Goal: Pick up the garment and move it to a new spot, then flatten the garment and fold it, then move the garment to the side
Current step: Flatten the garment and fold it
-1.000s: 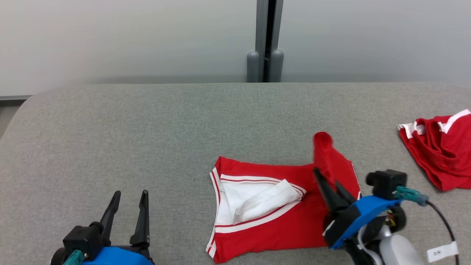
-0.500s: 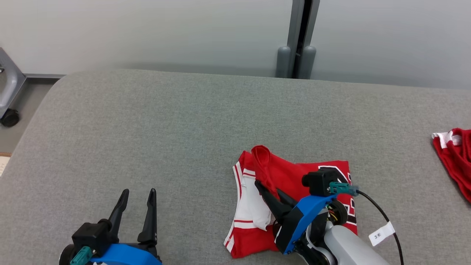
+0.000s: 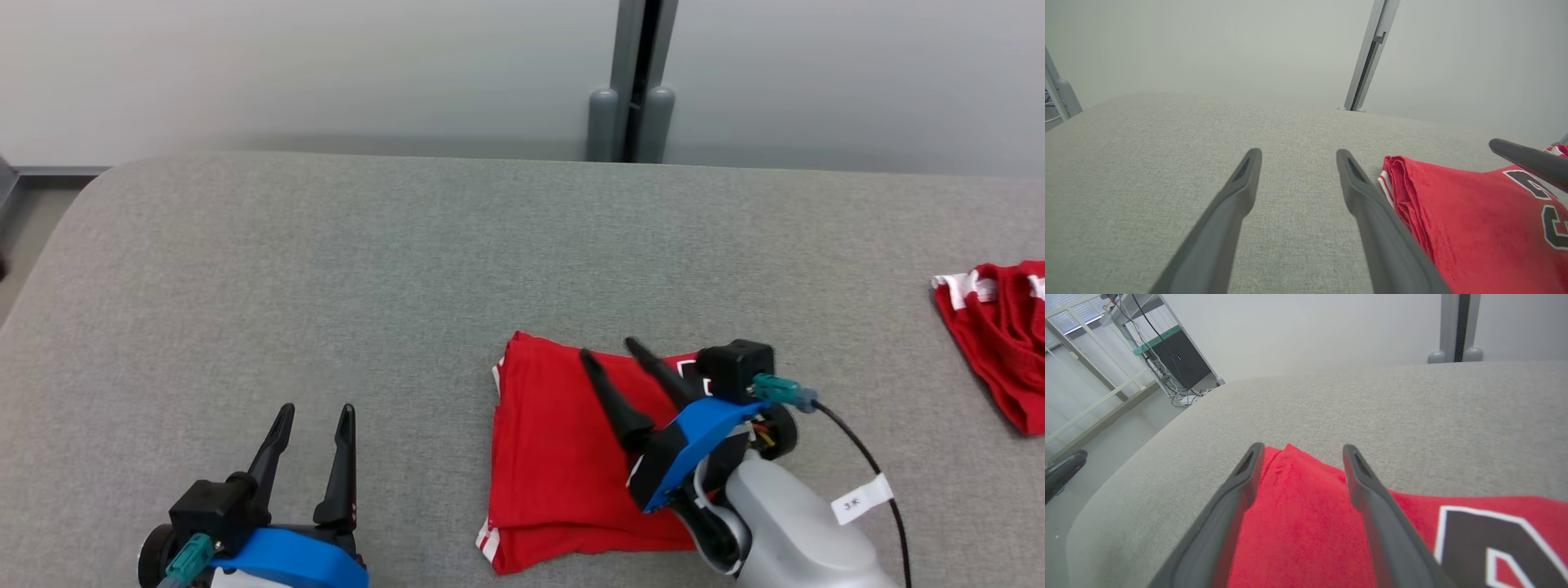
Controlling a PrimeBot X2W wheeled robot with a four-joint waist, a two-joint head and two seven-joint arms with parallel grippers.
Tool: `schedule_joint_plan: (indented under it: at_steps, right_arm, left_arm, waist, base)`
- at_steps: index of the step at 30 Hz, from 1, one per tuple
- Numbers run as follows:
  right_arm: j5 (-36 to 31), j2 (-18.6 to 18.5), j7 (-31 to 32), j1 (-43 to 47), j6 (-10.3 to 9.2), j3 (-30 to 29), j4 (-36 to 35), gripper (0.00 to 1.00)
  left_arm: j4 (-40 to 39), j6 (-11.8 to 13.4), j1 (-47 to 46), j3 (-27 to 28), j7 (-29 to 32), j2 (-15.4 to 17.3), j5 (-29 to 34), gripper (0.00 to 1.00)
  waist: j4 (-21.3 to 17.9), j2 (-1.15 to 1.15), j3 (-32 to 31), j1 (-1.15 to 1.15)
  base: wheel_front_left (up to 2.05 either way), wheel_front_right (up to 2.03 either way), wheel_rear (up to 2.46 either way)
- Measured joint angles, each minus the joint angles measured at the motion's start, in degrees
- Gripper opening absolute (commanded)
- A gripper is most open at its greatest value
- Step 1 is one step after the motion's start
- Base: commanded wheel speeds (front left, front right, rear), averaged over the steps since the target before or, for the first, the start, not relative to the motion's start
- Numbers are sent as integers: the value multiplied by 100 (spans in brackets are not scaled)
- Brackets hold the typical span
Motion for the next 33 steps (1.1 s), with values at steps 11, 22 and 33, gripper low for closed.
schedule_joint_plan:
  at_steps: [11,22,33]
  right_arm:
    - [-1985,-18,-312,443,0,-2280,-240,100]
    - [-2755,-15,-290,2050,0,-3542,-1842,100]
    - [-2808,-9,-259,2672,0,-3354,-2245,100]
  left_arm:
    - [170,-33,-268,36,-1,-155,43,100]
    - [302,-92,63,713,-1,-487,36,100]
    - [634,-294,384,1152,-2,-673,311,100]
  waist:
    - [-396,0,-178,0]
    - [-585,0,-435,-1]
    - [-611,0,-553,0]
  base:
    - [0,0,0]
    - [0,0,0]
    - [0,0,0]
